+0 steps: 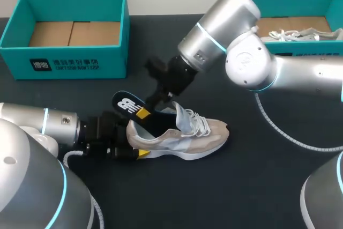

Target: Take the shoe out of the shoebox, open the shoe tongue, remove and reinsert the insole, then place the shoe into the shoebox

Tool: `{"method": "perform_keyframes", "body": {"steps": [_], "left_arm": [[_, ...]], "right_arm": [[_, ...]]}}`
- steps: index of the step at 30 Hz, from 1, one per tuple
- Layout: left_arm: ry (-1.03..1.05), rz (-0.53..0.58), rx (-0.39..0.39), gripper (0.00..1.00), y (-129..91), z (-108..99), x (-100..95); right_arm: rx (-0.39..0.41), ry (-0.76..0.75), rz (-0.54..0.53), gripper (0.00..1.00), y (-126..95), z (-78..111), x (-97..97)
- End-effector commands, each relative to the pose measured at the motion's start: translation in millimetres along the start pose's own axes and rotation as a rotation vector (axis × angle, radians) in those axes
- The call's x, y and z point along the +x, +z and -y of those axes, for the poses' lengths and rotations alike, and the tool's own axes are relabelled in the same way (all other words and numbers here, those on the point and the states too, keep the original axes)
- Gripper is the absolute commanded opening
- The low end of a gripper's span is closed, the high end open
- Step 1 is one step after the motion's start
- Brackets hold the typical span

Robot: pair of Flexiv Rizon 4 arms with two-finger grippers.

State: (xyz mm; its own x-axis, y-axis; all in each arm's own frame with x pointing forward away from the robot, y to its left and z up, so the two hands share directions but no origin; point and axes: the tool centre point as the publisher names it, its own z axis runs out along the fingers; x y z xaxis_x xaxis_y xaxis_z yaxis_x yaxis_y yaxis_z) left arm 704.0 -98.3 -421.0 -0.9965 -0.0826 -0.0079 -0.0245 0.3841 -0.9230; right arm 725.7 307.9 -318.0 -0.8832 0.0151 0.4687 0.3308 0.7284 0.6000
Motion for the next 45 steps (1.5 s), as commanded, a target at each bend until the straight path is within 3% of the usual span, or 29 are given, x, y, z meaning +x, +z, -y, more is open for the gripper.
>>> {"method": "perform_keyframes", "body": {"steps": [1, 5, 13, 16, 19, 21, 33, 40, 45], "left_arm": [[0.000, 0.002, -0.003, 0.00, 1.7, -2.0, 1.9], [0.000, 0.002, -0.003, 0.00, 1.7, -2.0, 1.9], [0.000, 0.002, -0.003, 0.00, 1.7, -2.0, 1.9], [0.000, 0.002, -0.003, 0.00, 1.7, -2.0, 1.9], [0.000, 0.002, -0.003, 0.00, 1.7, -2.0, 1.9], [0.000, 0.002, -0.003, 0.00, 1.7, -2.0, 1.9], [0.000, 0.002, -0.003, 0.00, 1.7, -2.0, 1.9], [0.000, 0.002, -0.003, 0.00, 1.7, -2.0, 1.9], [0.000, 0.002, -0.003, 0.00, 1.7, -2.0, 1.9]], "right_arm": [[0.005, -0.007, -0.028, 0.00, 6.7, -4.3, -3.5], [-0.010, -0.019, -0.055, 0.00, -0.5, -14.6, 1.3], [-0.113, -0.044, -0.071, 0.00, -34.6, -64.9, 12.1], [-0.191, -0.007, -0.065, 0.00, -43.4, -77.0, 14.3], [-0.321, -0.035, -0.030, 0.00, -51.8, -87.9, 16.1], [-0.266, -0.064, 0.013, 0.00, -58.8, -96.4, 16.5], [-0.266, -0.064, 0.013, 0.00, -58.8, -96.4, 16.5], [-0.513, 0.004, 0.129, 0.00, -98.8, -122.6, 27.9], [-0.663, 0.154, 0.095, 0.00, -116.6, -138.2, 37.7]]}}
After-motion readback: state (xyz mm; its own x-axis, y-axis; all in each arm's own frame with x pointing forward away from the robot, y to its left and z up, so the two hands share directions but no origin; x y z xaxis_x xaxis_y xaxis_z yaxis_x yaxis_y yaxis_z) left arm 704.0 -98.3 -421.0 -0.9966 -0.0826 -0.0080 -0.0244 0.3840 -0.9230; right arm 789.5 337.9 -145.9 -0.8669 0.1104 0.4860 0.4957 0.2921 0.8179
